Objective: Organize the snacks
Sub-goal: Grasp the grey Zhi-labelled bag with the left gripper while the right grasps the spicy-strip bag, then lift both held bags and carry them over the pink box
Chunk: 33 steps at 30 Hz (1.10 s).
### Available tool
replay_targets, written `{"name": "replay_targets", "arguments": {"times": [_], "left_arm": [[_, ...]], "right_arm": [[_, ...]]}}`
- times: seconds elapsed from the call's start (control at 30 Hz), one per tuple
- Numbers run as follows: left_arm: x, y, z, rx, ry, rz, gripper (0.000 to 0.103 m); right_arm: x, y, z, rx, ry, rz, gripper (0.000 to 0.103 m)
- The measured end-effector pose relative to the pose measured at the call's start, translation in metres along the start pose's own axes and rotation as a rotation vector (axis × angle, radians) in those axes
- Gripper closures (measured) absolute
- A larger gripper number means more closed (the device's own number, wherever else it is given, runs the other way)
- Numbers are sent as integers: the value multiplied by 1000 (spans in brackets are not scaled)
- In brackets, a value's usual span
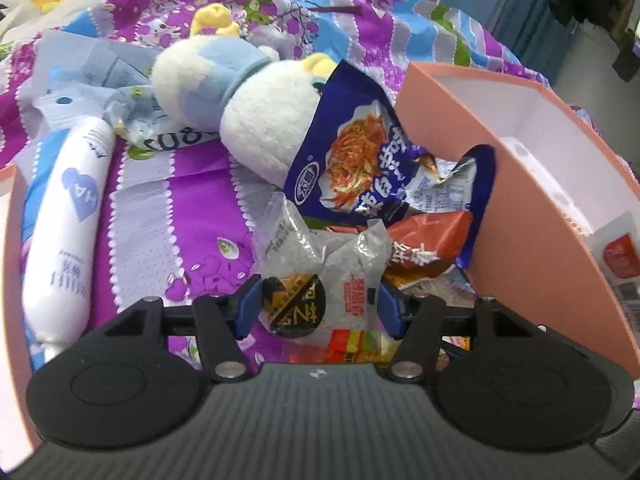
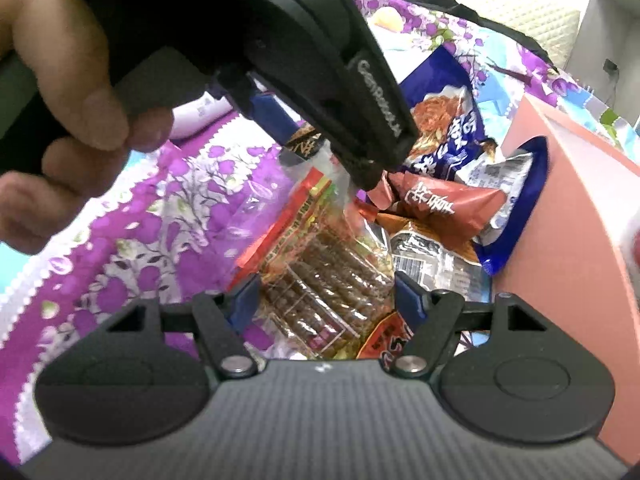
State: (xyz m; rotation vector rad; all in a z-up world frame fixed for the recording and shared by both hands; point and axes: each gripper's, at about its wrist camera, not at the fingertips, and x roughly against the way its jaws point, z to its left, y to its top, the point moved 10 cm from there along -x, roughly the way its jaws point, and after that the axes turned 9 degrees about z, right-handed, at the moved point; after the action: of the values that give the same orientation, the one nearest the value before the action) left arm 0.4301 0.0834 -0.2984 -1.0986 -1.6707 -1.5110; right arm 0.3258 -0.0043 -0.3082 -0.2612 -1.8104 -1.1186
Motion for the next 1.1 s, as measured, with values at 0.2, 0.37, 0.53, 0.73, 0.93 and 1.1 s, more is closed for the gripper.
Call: {"name": "replay_targets", "arguments": {"times": [0.2,0.37,0.53,0.73,0.93,1.1], "left_arm": [[39,-13,-1,60,13,-28,39],[73,-31,2,100,30,-56,39],[101,-53,10,162,51,-79,39],[123,-93,18,225,71,-81,39],[127,-148,3,257,62,-39,39],[124,-181,-18,272,45,-8,39]], "right_arm": [[28,-6,5,10,-1,-14,30],[54,-19,18,29,0,-22,30],[78,-34,29,39,-4,-27,30],[103,-56,27,-8,3,-24,30],[121,-75,11,-145,18,-17,30],[139,-86,-8,-251,-3,-42,30]]}}
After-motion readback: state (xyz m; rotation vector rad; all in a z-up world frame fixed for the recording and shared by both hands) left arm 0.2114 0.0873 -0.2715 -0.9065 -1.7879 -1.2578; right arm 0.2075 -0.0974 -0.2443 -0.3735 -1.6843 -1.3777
